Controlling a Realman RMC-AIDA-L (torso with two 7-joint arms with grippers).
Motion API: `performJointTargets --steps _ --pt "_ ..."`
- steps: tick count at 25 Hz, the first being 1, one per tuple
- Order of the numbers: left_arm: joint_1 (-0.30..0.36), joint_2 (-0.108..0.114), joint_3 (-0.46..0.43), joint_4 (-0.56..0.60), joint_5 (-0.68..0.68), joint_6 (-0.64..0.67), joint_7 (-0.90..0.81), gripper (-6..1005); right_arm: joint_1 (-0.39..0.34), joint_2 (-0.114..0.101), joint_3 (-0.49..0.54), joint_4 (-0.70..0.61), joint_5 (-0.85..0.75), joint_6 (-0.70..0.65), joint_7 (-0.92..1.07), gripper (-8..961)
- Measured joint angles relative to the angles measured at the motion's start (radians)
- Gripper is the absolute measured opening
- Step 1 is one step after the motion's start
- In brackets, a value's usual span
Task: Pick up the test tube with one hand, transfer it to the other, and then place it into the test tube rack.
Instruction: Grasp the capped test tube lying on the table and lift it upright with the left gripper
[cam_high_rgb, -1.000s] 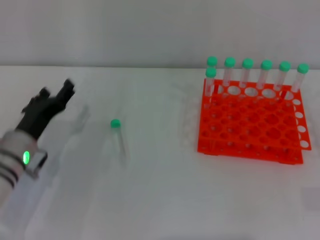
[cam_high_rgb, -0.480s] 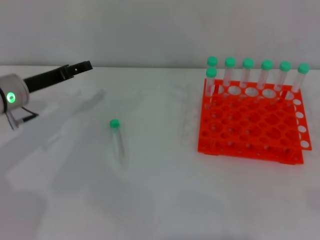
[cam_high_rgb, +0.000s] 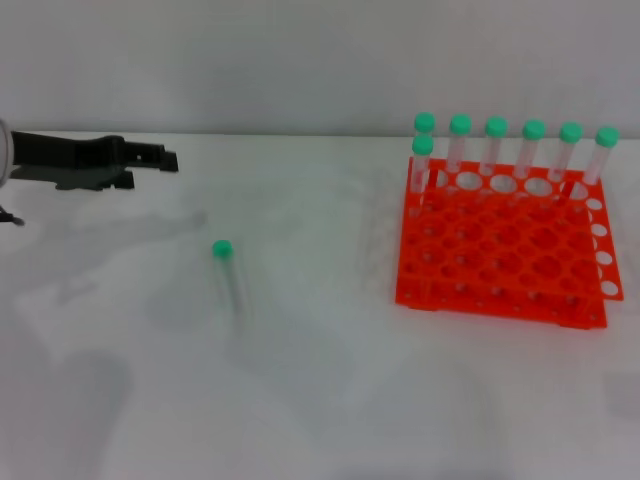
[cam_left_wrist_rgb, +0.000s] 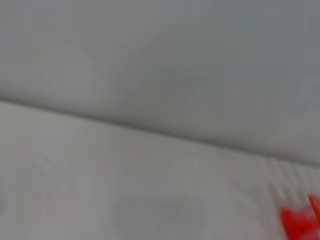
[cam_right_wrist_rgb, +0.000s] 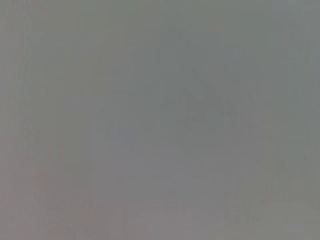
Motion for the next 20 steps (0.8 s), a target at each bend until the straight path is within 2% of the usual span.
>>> performJointTargets --steps 2,5,9,12,17,20 --pt "-0.017 0.001 0.000 -0.017 0.048 0.057 -0.009 831 0.000 0.001 -0.001 0.000 0.000 0.000 0.000 855" --pt "-0.045 0.019 0.000 -0.021 0.144 0.133 -0.052 830 0.005 0.001 -0.005 0.001 -0.003 0.000 0.000 855" --pt "-0.101 0.032 0.000 -0.023 0.316 0.153 -0.140 830 0.015 0.001 -0.008 0.001 -0.008 0.006 0.000 855" --pt "-0.144 0.032 0.000 -0.024 0.416 0.153 -0.196 830 0.022 0.001 -0.009 0.006 -0.009 0.009 0.000 855" --pt "-0.185 0.035 0.000 0.000 0.457 0.130 -0.292 830 0.026 0.002 -0.009 0.007 -0.009 0.022 0.000 855" --pt "-0.196 0.036 -0.001 0.064 0.463 0.087 -0.335 830 0.026 0.002 -0.009 0.008 -0.009 0.025 0.000 855"
